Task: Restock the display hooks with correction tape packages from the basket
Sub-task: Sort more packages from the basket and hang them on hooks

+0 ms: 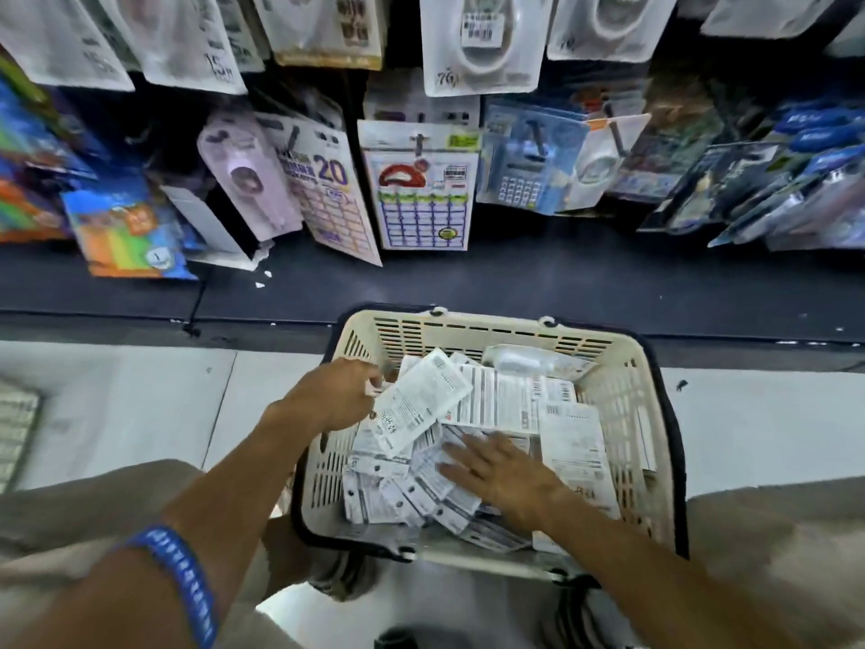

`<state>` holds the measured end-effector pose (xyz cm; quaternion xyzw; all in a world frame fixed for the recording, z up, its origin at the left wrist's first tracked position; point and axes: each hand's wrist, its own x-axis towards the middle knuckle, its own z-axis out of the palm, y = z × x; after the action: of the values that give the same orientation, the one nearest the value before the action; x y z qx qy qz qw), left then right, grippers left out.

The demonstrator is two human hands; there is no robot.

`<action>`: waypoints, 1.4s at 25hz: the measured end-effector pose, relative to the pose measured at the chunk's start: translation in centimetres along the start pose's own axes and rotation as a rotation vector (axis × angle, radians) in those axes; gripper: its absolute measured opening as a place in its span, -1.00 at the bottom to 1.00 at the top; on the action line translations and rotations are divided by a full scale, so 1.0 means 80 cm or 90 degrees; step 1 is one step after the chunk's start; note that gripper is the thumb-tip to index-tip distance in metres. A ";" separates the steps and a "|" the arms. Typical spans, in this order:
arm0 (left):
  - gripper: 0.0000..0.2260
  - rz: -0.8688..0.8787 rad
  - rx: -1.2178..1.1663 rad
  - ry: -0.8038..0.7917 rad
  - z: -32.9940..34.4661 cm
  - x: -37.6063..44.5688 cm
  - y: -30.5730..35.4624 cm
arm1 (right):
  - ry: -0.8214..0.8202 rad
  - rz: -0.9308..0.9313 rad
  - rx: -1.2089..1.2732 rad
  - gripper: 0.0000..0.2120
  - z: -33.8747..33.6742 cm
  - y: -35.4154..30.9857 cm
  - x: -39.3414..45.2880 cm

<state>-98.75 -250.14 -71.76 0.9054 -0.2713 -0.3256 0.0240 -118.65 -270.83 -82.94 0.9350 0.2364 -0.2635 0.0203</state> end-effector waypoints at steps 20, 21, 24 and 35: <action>-0.78 0.014 -0.133 0.097 0.019 0.011 -0.021 | 0.138 0.114 -0.104 -0.17 -0.011 -0.064 0.132; -0.79 0.012 -0.143 0.107 0.021 0.011 -0.024 | 0.146 0.108 -0.087 -0.23 -0.014 -0.063 0.131; -0.78 -0.025 -0.219 0.173 0.018 0.018 -0.029 | 0.190 0.045 0.089 -0.36 -0.036 -0.037 0.122; -0.35 -0.062 -0.923 -0.043 -0.016 0.008 0.005 | 0.290 0.258 1.364 -0.63 -0.167 0.071 0.025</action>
<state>-97.77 -250.97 -71.02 0.6625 0.0529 -0.4518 0.5951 -108.13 -272.82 -72.93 0.5168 -0.2719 -0.1452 -0.7987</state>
